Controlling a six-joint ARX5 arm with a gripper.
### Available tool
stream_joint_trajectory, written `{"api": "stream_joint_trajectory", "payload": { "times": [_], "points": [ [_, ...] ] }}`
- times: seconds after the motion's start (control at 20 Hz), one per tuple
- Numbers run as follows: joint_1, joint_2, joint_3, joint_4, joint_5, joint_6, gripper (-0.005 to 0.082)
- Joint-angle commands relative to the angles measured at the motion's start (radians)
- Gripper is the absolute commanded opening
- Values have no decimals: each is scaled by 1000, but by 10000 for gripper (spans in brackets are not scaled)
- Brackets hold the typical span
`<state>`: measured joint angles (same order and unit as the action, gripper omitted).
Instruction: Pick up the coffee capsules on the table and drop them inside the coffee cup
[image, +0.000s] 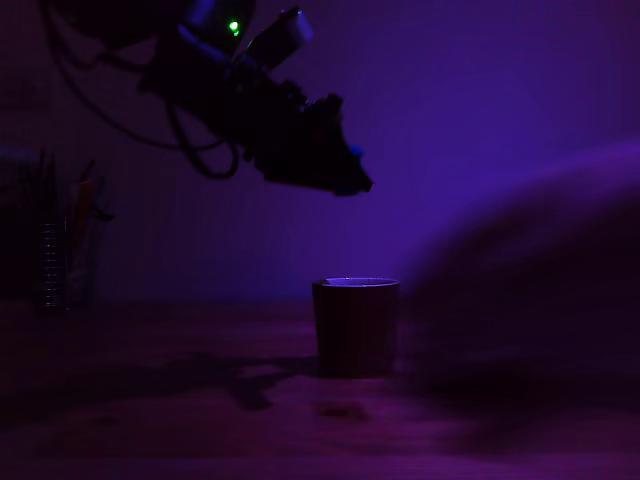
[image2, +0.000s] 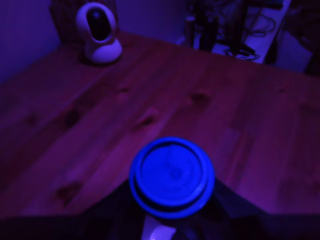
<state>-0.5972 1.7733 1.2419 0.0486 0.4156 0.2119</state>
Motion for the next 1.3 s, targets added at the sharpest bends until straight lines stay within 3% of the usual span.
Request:
{"api": "stream_joint_trajectory", "payload": {
  "times": [0.0,0.4,0.55,0.85,1.25],
  "points": [
    [13,34,17,-1,2,-4,145],
    [64,39,17,-4,2,-5,145],
    [76,39,17,-38,27,-33,145],
    [71,39,17,-71,75,-42,145],
    [37,88,17,-124,77,-58,145]
  ]
}}
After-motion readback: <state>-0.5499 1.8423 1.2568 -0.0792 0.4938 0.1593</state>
